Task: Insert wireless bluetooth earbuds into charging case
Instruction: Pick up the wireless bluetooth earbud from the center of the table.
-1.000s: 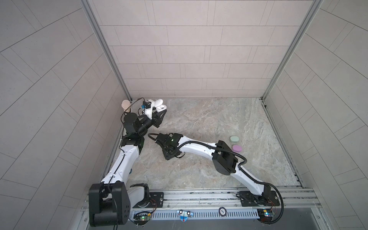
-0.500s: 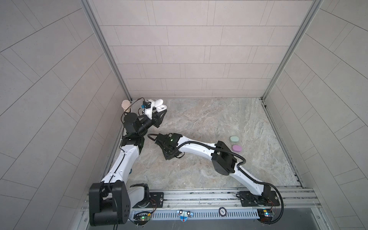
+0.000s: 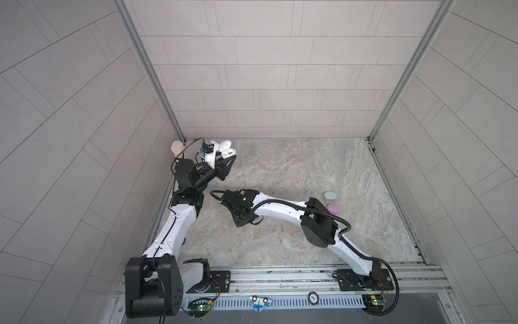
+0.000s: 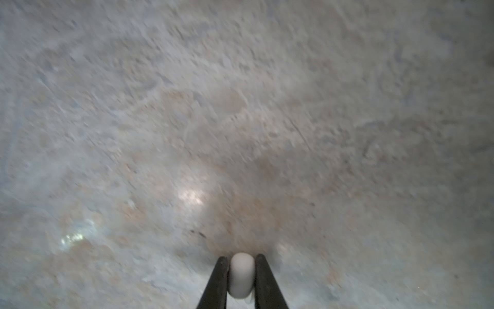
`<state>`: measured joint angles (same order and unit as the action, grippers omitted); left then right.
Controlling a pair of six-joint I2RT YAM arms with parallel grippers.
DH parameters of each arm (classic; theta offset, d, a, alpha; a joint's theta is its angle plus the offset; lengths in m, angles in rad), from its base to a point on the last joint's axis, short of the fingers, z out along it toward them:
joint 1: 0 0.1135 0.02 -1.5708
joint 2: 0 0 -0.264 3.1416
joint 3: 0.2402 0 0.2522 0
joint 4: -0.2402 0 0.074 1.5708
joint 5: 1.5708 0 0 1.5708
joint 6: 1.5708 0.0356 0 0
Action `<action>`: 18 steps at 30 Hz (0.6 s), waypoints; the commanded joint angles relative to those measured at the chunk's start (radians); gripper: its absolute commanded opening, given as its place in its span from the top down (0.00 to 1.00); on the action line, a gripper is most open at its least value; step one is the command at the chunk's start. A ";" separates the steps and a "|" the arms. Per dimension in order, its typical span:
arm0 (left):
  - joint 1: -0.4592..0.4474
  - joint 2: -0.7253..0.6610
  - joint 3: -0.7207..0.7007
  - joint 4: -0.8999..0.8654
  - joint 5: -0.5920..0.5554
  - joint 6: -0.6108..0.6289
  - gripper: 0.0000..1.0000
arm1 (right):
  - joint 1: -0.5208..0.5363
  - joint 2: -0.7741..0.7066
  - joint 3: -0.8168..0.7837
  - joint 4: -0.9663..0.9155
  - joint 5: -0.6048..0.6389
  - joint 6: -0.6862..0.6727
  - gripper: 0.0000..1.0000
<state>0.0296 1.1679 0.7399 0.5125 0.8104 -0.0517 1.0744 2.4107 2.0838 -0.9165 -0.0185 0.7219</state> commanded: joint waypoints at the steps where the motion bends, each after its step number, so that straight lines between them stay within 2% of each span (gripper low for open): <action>1: -0.035 -0.007 -0.007 0.000 0.009 0.018 0.92 | -0.010 -0.149 -0.114 0.016 0.037 0.002 0.85; 10: -0.128 0.004 -0.006 -0.020 -0.023 0.021 0.91 | -0.067 -0.545 -0.493 0.079 0.017 0.033 0.86; 18: -0.318 -0.016 -0.073 0.043 -0.104 0.018 0.91 | -0.139 -0.880 -0.631 0.044 0.003 0.030 0.86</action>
<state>-0.2417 1.1679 0.6956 0.4957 0.7380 -0.0429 0.9543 1.6184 1.4754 -0.8440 -0.0196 0.7380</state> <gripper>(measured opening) 0.439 0.184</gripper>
